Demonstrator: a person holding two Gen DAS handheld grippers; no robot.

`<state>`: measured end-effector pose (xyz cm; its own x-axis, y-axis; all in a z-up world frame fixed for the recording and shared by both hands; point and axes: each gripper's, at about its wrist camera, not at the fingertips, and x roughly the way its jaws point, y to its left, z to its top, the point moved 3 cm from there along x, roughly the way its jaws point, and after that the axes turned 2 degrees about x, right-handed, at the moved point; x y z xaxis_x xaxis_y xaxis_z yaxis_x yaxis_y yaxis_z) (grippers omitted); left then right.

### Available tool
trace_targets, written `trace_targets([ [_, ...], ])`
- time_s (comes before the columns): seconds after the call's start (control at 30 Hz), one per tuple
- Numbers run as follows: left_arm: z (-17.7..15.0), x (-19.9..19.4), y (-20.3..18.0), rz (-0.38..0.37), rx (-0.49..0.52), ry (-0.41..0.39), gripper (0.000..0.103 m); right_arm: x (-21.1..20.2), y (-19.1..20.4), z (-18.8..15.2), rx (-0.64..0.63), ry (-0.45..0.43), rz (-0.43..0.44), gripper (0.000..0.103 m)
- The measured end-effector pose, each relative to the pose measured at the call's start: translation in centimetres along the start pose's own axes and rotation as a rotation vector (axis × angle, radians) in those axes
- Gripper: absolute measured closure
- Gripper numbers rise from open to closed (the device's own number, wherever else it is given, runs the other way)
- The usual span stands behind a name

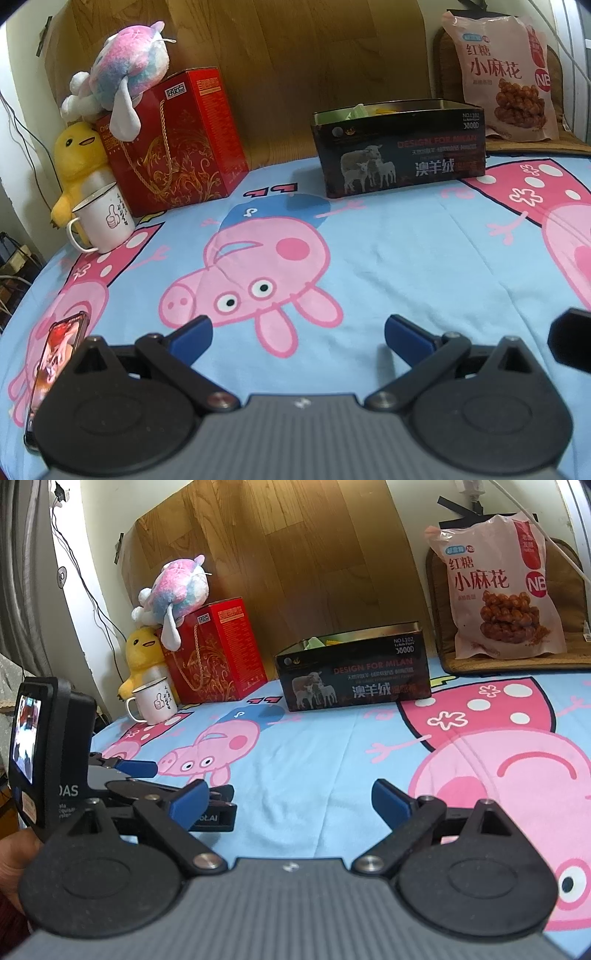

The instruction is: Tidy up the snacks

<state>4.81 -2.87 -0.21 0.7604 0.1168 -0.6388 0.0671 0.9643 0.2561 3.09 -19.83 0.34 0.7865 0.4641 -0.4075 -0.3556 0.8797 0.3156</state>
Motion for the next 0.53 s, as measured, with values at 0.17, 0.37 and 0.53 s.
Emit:
trace_targets([
  [0.17, 0.04, -0.04, 0.01, -0.008, -0.005, 0.004, 0.000, 0.00, 0.02, -0.02, 0.001, -0.001, -0.001, 0.006],
  [0.37, 0.20, -0.35, -0.08, -0.053, -0.020, 0.002, 0.000, 0.00, -0.17, 0.11, 0.006, -0.003, -0.005, 0.006],
  [0.53, 0.16, -0.51, -0.15, -0.080, -0.022, -0.009, 0.000, -0.18, -0.42, 0.20, 0.013, -0.014, -0.012, 0.007],
])
